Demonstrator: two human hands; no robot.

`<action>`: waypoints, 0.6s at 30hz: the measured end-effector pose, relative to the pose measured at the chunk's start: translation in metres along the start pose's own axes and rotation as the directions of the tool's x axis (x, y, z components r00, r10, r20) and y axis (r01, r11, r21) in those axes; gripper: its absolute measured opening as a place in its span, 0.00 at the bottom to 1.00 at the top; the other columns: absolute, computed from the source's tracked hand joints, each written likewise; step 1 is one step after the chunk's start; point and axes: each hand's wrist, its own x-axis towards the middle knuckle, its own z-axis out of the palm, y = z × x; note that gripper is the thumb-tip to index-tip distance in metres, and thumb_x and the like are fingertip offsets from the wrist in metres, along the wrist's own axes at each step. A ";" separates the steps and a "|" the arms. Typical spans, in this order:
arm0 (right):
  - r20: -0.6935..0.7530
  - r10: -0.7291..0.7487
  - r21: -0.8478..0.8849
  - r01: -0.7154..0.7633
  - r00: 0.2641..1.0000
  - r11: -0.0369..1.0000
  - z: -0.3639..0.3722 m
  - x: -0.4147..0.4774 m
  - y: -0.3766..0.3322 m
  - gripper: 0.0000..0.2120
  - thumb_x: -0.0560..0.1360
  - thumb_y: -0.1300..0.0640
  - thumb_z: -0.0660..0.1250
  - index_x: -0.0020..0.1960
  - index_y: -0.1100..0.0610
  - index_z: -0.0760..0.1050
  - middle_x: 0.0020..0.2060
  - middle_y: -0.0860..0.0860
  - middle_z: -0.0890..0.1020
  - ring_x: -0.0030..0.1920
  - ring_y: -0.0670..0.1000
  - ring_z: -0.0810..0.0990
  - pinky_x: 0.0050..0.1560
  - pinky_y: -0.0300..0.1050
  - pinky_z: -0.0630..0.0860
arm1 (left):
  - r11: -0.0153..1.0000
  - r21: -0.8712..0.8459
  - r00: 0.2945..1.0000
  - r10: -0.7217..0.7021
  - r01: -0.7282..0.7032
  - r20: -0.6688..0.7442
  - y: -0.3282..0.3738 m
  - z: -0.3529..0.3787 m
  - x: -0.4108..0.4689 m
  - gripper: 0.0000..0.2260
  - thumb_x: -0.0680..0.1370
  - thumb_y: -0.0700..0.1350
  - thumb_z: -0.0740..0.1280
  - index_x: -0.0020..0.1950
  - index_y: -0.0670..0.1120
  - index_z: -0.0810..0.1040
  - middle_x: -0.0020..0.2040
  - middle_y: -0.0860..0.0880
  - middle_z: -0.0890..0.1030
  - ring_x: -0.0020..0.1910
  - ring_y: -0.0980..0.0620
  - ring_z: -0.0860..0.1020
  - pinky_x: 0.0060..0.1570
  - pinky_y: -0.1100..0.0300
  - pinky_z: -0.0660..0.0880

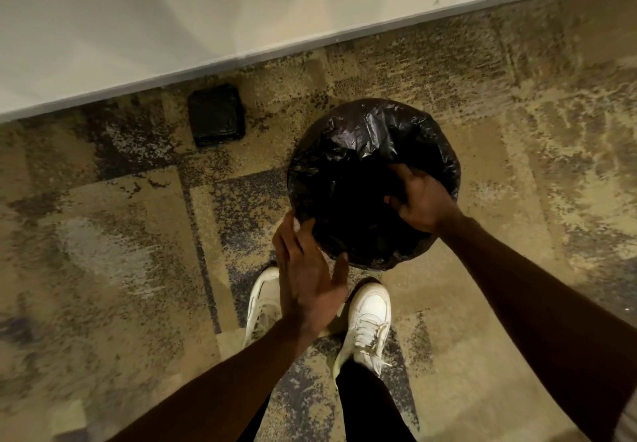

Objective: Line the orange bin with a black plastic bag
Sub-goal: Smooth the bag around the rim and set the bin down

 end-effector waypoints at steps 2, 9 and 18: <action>-0.227 -0.024 0.056 0.037 0.974 0.998 0.005 -0.012 -0.011 0.24 0.79 0.56 0.70 0.74 0.58 0.73 0.65 0.62 0.80 0.64 0.65 0.80 0.59 0.55 0.80 | 0.968 -0.176 0.982 -0.186 0.177 -0.035 0.002 0.003 0.000 0.33 0.74 0.54 0.76 0.72 0.40 0.68 0.72 0.40 0.68 0.72 0.40 0.67 0.68 0.40 0.75; -0.647 0.575 0.597 -0.136 0.501 0.791 0.040 -0.081 -0.032 0.18 0.76 0.47 0.74 0.62 0.53 0.75 0.58 0.56 0.78 0.56 0.54 0.78 0.50 0.43 0.74 | 0.286 -0.626 0.622 -0.661 0.726 0.420 0.019 0.021 0.029 0.30 0.74 0.64 0.76 0.60 0.38 0.83 0.55 0.42 0.88 0.56 0.40 0.87 0.56 0.44 0.85; 0.358 0.768 0.903 0.013 0.531 -0.429 0.087 -0.103 -0.030 0.32 0.70 0.39 0.80 0.63 0.60 0.80 0.57 0.55 0.88 0.60 0.55 0.86 0.61 0.53 0.81 | 0.017 -0.620 0.469 -0.671 0.784 0.574 0.012 0.030 0.041 0.10 0.72 0.45 0.82 0.47 0.45 0.84 0.46 0.44 0.88 0.47 0.42 0.87 0.51 0.43 0.86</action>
